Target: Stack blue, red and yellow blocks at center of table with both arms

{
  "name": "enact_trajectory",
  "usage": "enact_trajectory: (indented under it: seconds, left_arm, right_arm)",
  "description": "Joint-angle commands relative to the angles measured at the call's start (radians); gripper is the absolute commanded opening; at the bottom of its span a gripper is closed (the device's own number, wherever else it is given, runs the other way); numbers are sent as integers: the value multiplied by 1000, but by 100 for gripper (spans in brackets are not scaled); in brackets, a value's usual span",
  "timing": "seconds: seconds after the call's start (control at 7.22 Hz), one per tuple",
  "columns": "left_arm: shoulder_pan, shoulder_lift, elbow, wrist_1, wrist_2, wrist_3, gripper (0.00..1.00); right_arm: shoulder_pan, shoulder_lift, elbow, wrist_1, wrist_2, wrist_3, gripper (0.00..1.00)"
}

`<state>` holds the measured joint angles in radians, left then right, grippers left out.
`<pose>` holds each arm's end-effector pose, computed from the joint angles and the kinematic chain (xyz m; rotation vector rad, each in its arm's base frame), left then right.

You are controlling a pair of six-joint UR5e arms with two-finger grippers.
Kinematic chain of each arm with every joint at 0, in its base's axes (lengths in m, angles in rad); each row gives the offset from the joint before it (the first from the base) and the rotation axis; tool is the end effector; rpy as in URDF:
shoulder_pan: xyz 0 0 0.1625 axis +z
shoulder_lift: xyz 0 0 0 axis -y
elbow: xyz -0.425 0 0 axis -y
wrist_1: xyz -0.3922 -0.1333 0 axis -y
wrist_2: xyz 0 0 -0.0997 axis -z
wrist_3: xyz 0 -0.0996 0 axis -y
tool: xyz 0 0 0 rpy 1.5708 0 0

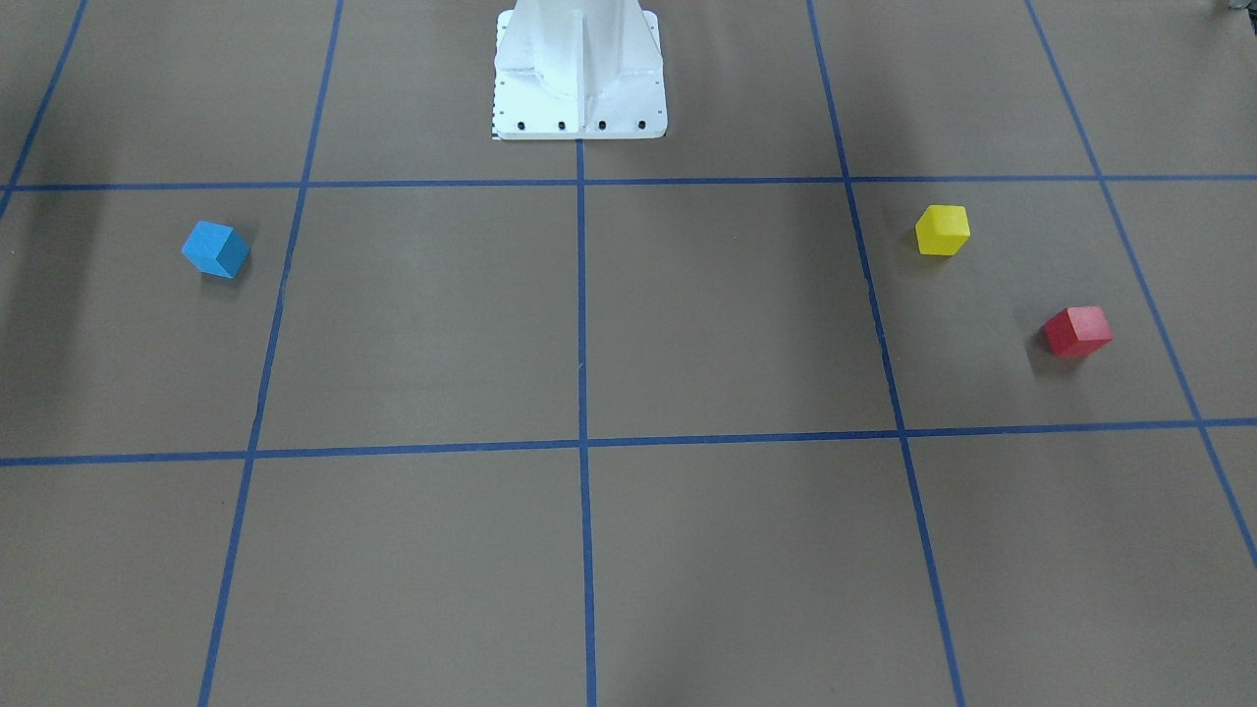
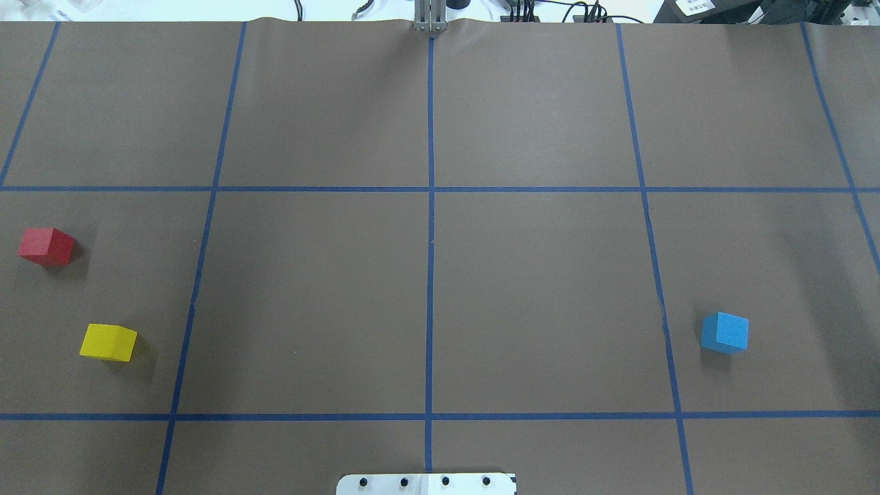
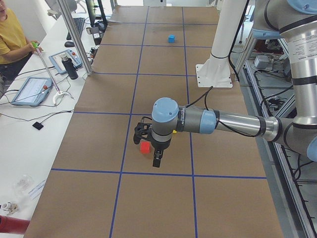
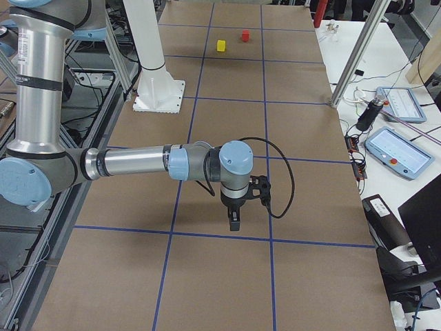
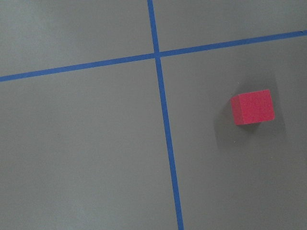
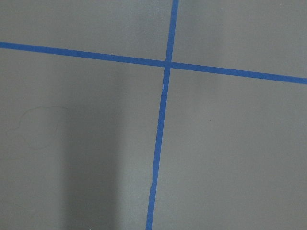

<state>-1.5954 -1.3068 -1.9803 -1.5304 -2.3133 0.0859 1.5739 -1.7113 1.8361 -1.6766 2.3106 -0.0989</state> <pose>-0.0754 -0.3823 0.5784 0.1411 0.7354 0.0974 0.0675 -0.4305 0.6061 0.0558 -0.7382 -0.0984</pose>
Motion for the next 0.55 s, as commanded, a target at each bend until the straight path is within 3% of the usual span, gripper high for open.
enact_trajectory:
  seconds: [0.0, 0.42]
  left_arm:
    - [0, -5, -6, 1, 0, -2, 100]
    - [0, -22, -12, -1, 0, -2, 100]
  right_arm:
    - [0, -1, 0, 0, 1, 1, 100]
    - [-2, 4, 12, 1, 3, -1, 100]
